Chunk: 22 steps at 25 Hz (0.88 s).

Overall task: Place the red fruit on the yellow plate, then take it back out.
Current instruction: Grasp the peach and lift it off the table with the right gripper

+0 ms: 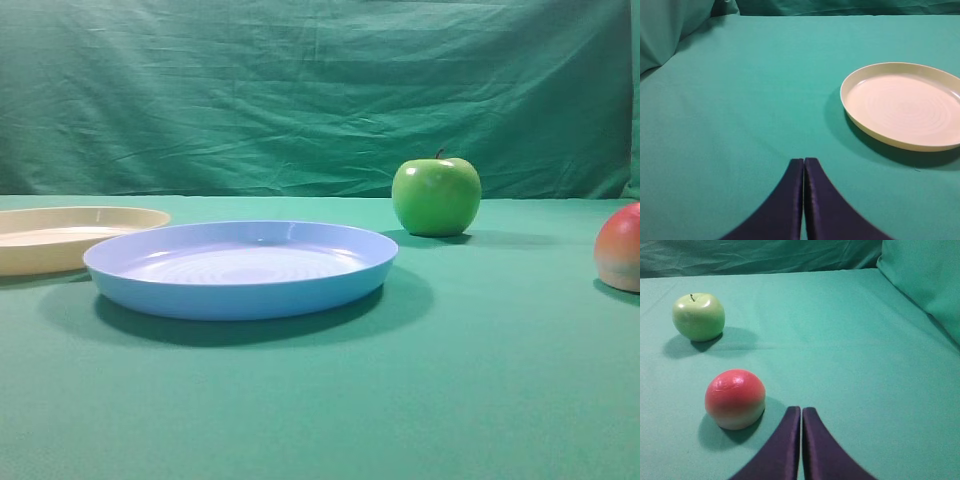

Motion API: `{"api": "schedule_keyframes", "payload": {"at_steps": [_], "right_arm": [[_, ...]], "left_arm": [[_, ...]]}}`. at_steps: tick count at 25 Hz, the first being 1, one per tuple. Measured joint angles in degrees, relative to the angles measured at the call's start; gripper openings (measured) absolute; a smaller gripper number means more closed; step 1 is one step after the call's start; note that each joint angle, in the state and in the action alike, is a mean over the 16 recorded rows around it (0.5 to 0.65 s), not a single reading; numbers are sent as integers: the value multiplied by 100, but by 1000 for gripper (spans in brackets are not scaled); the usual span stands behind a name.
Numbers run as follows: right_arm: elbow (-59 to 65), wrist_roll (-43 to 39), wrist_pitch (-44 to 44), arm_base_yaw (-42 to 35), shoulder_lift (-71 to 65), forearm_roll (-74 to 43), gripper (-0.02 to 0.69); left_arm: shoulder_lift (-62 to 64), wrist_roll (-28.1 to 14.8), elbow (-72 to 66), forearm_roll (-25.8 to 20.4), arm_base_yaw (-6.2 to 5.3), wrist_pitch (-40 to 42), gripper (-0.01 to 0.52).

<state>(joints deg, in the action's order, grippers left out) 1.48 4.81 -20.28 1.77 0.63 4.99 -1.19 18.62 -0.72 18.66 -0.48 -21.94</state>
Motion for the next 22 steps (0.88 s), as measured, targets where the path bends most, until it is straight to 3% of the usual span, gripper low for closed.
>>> {"api": "schedule_keyframes", "payload": {"at_steps": [13,22], "right_arm": [[-185,105,1054,114,-49,645,0],[-1184,465,529,508,-975,948,0]], "left_arm": [[0,0,0,0,0,0,0],[0,0,0,0,0,0,0]]}}
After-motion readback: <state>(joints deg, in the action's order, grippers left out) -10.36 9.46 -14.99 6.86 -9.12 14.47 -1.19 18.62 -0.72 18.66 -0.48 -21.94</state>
